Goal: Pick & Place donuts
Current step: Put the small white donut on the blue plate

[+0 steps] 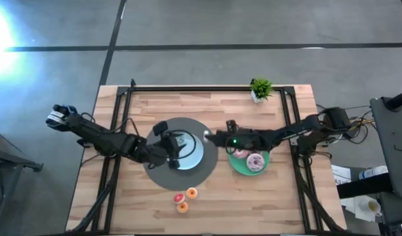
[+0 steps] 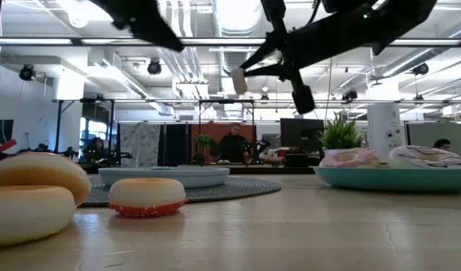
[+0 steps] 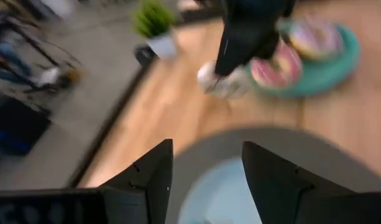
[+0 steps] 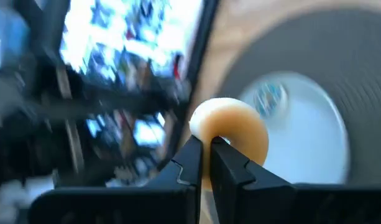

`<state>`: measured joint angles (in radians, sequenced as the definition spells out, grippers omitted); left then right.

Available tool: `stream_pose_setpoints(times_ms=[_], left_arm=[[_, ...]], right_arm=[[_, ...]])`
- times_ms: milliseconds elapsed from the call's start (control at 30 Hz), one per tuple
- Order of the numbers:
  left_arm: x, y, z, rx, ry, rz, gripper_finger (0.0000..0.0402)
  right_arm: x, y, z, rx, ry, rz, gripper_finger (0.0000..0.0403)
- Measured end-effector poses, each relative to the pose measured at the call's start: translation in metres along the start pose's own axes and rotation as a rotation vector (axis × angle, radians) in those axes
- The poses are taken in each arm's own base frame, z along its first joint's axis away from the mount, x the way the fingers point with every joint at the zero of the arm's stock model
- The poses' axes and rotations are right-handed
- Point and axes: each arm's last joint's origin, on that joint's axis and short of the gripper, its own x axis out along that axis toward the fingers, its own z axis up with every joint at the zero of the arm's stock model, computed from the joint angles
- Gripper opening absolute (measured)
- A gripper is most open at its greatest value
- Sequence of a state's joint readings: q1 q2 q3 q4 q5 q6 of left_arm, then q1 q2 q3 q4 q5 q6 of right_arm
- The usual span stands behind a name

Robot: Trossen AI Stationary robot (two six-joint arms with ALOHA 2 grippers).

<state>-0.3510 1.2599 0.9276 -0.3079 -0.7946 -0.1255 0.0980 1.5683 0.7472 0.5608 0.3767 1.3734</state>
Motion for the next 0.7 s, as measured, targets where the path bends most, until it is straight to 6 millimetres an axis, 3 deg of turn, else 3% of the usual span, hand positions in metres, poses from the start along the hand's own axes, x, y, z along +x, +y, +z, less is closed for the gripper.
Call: stream_pose_setpoints(times_ms=[200,400,700], left_arm=[[0.017,0.002,0.018,-0.142,-0.133,0.043,0.0167],[0.034,-0.002,0.015,-0.16,-0.117,0.047,0.0167],[0.046,-0.005,0.008,-0.258,-0.093,0.108,0.0167]], right_arm=[[0.015,0.013,0.014,0.042,-0.117,0.097,0.0013],[0.026,0.027,0.012,0.032,-0.123,0.13,0.0013],[0.027,0.029,0.013,0.034,-0.133,0.131,0.0013]])
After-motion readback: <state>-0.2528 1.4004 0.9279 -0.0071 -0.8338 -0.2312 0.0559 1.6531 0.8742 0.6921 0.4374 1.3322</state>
